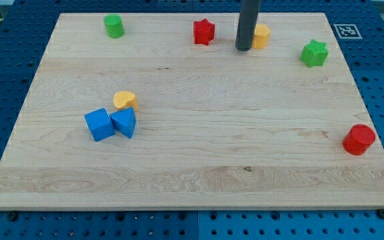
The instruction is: Slide the hexagon above the green star
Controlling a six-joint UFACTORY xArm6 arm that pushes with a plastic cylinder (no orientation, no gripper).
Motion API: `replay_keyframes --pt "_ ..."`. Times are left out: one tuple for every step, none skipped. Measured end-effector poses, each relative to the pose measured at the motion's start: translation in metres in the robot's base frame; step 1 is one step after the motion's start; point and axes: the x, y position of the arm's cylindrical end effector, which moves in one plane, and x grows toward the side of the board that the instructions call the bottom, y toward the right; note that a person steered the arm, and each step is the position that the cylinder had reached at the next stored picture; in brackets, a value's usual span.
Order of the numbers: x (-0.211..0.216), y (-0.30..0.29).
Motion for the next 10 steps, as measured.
replay_keyframes --pt "-0.01 0.013" --pt "-0.014 -0.009" --pt "-0.045 -0.005" --pt "-0.054 0.033" --pt "-0.049 0.026" --pt "-0.039 0.0" --pt "-0.004 0.008" --pt "-0.019 0.049" --pt "-0.047 0.088" --pt "-0.043 0.09"
